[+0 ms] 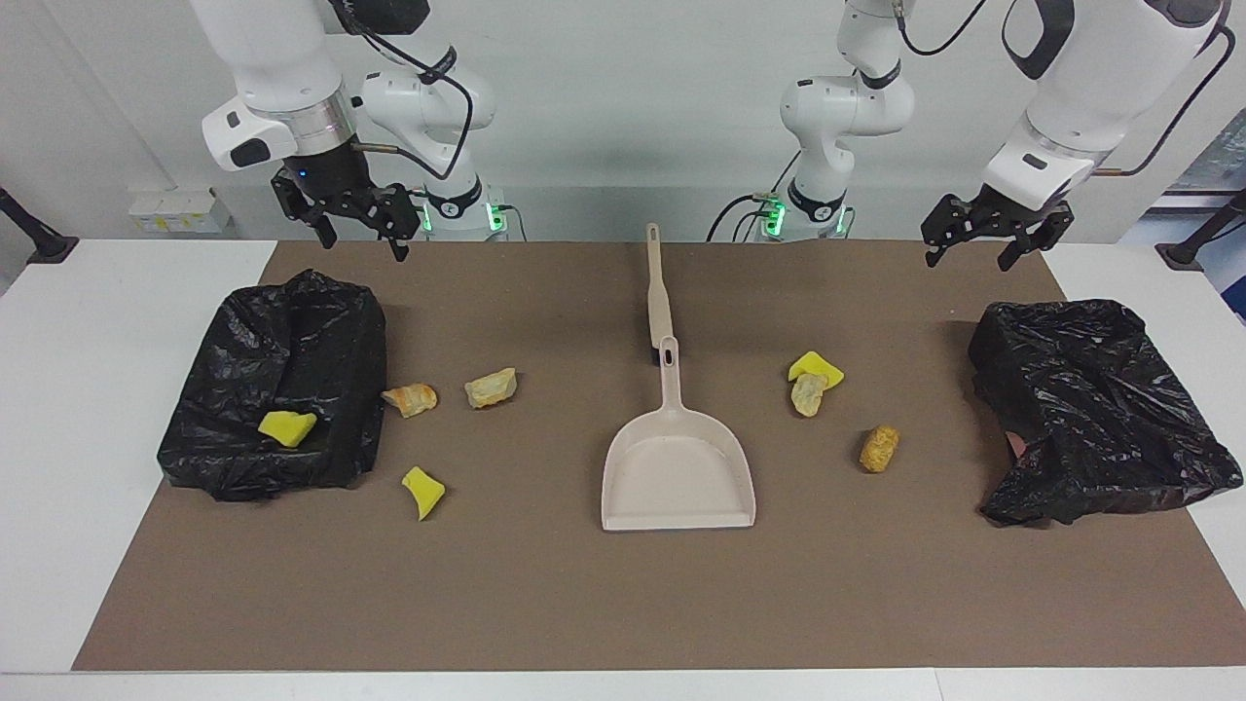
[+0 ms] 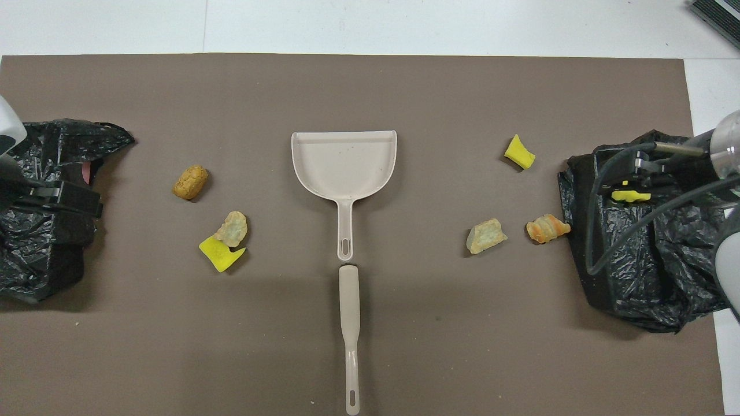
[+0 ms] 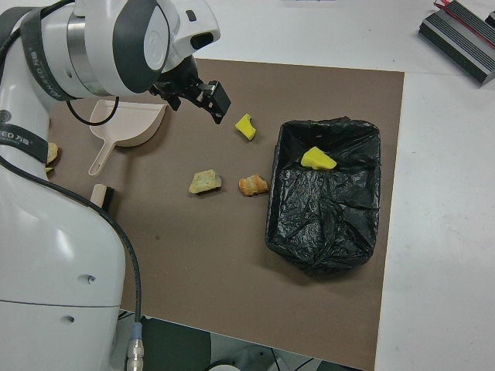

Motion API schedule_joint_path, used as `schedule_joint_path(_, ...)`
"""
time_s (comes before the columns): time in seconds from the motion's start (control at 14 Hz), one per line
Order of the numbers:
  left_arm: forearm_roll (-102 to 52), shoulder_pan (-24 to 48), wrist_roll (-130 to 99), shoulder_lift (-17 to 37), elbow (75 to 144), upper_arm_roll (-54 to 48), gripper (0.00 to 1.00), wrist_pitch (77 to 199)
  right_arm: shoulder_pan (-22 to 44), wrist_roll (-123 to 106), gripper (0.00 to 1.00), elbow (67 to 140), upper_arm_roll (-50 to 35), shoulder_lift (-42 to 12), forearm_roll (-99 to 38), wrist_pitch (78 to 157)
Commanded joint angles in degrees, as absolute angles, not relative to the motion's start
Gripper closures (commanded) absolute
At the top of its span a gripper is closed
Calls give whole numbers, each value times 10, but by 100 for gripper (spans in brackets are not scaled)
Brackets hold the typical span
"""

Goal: Sweep and dump trash in bin

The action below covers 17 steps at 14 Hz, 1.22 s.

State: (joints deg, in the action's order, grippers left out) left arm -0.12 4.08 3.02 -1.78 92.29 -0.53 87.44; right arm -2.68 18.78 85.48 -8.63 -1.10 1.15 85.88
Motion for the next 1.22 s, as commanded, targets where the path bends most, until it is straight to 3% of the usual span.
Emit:
schedule_joint_path(0.0, -4, 41, 37, -36, 939, -3, 0, 868, -33, 172, 0, 832, -91, -23, 10, 847)
schedule_joint_path(0.36, -4, 45, 38, -40, 942, -4, 0, 861, -33, 172, 0, 835, -91, -21, -2, 848)
schedule_joint_path(0.72, -40, 62, 38, -59, 1002, -4, 0, 865, -31, 175, 0, 843, -91, -15, -1, 847)
schedule_joint_path(1.15, -61, 163, 29, -127, 1170, -4, 0, 980, -25, 174, 0, 850, -93, -13, -4, 863)
